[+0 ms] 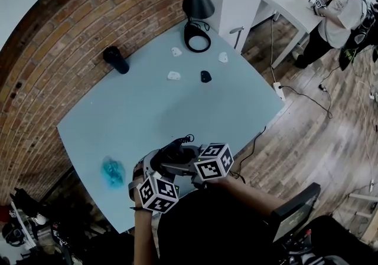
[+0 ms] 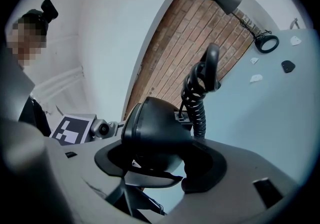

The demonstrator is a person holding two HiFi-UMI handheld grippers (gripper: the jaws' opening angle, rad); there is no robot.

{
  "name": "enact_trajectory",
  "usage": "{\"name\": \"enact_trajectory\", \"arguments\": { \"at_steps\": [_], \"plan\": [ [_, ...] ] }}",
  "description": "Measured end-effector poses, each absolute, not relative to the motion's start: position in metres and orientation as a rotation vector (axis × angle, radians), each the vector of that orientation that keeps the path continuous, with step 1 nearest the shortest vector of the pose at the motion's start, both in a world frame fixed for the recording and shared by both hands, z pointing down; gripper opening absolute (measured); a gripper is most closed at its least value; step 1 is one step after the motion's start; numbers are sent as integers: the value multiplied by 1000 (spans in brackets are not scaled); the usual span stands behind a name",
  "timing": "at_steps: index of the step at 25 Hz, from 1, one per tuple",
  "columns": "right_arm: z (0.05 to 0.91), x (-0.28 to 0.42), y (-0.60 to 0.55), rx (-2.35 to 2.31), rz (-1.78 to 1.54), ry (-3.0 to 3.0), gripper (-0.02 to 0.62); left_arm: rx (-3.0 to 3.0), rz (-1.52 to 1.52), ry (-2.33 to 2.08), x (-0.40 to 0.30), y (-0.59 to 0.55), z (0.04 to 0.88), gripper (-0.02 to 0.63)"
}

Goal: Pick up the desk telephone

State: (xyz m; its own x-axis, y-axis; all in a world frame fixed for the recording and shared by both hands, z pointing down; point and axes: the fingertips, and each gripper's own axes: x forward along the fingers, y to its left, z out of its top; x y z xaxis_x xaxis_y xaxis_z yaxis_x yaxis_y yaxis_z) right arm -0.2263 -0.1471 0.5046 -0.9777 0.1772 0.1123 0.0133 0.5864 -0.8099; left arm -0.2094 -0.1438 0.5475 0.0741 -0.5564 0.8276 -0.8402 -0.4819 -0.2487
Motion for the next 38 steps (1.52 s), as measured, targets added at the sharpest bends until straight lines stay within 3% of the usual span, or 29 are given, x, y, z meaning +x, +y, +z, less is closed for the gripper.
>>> {"name": "enact_trajectory", "arguments": {
  "at_steps": [19, 25, 32, 38],
  "plan": [
    [507, -213, -183, -4, 1618, -2592, 273, 2207, 1352, -1654, -228, -128, 525, 313],
    [485, -206, -204, 73, 1574, -2716, 273, 2146, 998, -1819, -245, -130, 505, 308],
    [444, -199, -242, 265, 1279, -2903, 273, 2053, 567, -1984, -274, -134, 467, 262],
    [404, -205, -254, 292, 1051, -3018, 273, 2004, 440, -2098, -299, -128, 444, 244]
  ]
}}
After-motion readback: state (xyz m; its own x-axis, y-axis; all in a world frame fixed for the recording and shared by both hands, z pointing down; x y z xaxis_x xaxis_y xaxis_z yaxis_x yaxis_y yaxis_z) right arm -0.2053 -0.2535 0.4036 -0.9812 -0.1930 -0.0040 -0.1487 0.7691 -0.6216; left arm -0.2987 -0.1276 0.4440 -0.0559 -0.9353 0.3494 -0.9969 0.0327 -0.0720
